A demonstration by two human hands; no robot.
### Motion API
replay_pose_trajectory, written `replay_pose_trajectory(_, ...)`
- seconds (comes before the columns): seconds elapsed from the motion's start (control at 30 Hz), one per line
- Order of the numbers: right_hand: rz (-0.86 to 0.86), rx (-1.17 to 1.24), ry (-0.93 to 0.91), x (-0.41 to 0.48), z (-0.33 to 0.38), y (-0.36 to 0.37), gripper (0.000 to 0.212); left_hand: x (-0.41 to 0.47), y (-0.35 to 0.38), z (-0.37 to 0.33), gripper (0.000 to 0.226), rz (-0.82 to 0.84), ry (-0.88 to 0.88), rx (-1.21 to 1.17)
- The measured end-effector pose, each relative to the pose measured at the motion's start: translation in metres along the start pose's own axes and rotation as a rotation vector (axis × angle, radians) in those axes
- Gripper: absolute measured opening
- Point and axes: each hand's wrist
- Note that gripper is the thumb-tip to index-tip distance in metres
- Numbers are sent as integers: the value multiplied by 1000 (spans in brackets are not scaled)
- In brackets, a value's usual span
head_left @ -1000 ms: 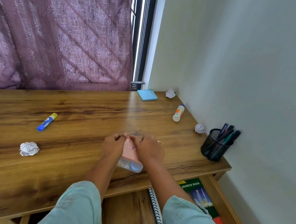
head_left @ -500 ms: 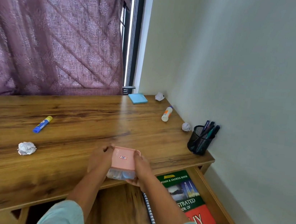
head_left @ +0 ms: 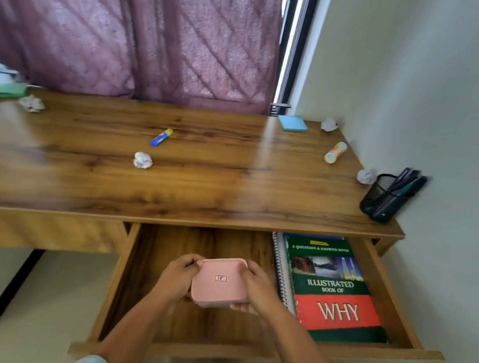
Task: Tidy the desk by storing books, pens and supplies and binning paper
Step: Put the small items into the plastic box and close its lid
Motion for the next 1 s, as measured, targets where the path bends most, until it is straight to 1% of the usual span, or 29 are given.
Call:
replay_pose_trajectory(0.07,45,-58,33,-4,-9,8,13,-4,-6,18,20,-22,-47,26)
replay_pose_trajectory(0.17,92,-104,109,-10,-20,22,20,-7,-16,37,20,-70,-85,57)
replay_pose_trajectory(0.23,105,-176,133,-13,-26,30,24,-10,-20,46,20,-106,-96,123)
replay_pose_trajectory(0.33,114,-418,111,-12,-29,34,33,-19,-21,54,19,-134,-119,255)
replay_pose_trajectory(0.5,136,-577,96,-12,-25,36,38,-26,-22,59,17,-170,-109,365)
replay_pose_trajectory(0.63,118,-725,95,-12,-33,35,41,-33,-18,61,28,-187,-62,487)
replay_pose_trajectory(0.73,116,-778,94,-11,-41,31,44,-38,-15,67,33,-245,-38,618)
replay_pose_trajectory(0.83,161,-764,96,-17,-45,26,49,-44,-13,76,35,-303,7,693)
replay_pose_trajectory(0.9,203,-812,91,-24,-47,24,51,-51,-10,84,36,-353,70,776)
replay_pose_trajectory(0.93,201,-867,70,-28,-50,22,53,-57,-7,88,36,-384,109,834)
replay_pose_trajectory(1.0,109,-1014,-20,-42,-58,17,58,-70,-3,101,38,-448,171,936)
Point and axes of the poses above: each hand's wrist, its own x-axis towards the middle knuckle, its own y-axis out of the palm, z = x × y, and after that the axes turned 13 degrees about z, right-handed
